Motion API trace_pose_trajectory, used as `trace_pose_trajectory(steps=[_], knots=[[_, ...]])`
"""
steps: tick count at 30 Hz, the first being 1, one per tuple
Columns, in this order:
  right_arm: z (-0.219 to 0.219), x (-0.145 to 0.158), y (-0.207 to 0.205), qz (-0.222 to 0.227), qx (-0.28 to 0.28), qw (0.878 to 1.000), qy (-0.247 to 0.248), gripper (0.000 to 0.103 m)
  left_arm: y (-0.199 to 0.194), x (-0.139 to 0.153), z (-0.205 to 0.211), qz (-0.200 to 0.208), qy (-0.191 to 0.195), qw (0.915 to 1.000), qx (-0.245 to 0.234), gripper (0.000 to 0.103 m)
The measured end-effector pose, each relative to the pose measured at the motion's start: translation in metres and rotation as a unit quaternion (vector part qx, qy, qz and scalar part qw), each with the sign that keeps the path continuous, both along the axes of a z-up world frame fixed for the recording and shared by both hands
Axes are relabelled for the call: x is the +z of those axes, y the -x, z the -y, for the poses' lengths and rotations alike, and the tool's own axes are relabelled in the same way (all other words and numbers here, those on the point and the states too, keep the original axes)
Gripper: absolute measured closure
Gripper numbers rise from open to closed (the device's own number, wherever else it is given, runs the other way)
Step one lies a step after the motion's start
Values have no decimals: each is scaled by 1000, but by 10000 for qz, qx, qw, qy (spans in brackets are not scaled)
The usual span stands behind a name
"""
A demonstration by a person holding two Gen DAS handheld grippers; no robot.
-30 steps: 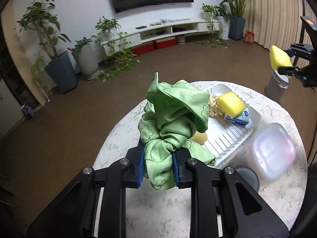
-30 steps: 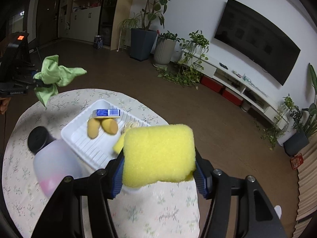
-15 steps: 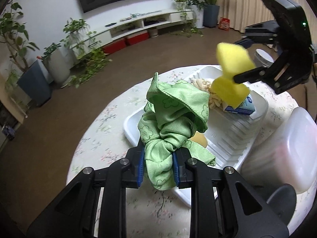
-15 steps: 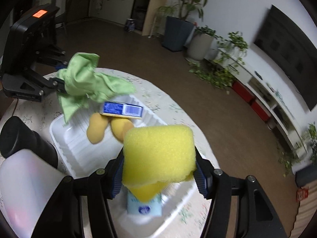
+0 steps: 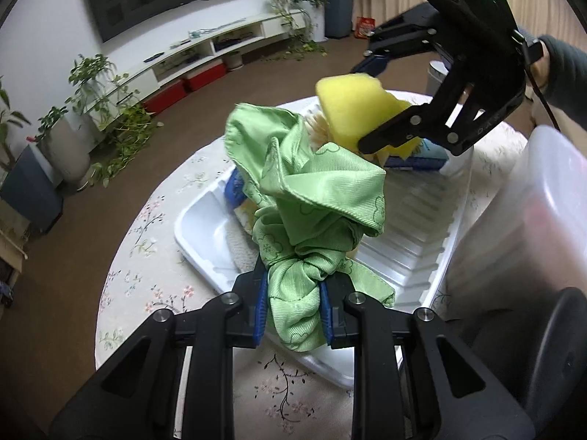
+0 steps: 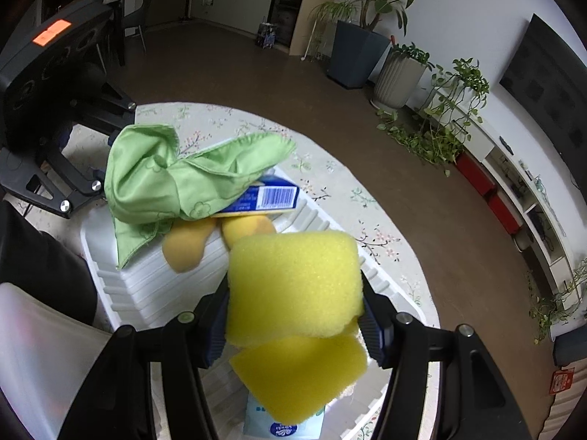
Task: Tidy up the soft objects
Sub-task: 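Open the left tool to drop the green cloth while the right tool releases the yellow sponge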
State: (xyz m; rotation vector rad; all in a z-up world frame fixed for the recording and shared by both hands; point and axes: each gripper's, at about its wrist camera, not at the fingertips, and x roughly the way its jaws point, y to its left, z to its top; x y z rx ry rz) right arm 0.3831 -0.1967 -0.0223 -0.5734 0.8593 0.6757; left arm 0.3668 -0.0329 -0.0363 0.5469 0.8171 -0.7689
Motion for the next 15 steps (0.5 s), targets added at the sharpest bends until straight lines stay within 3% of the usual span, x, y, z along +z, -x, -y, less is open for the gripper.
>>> trace_pose_trajectory(steps=[6,15], knots=[[-1,-14,-2,-126,70,9999,48,40,-4,-6,13,-28,-171,9997,-154,79],[-5,-25,-5,-167,108,9998,55,39,-14,-15,13,-217,-272,9994,2,72]])
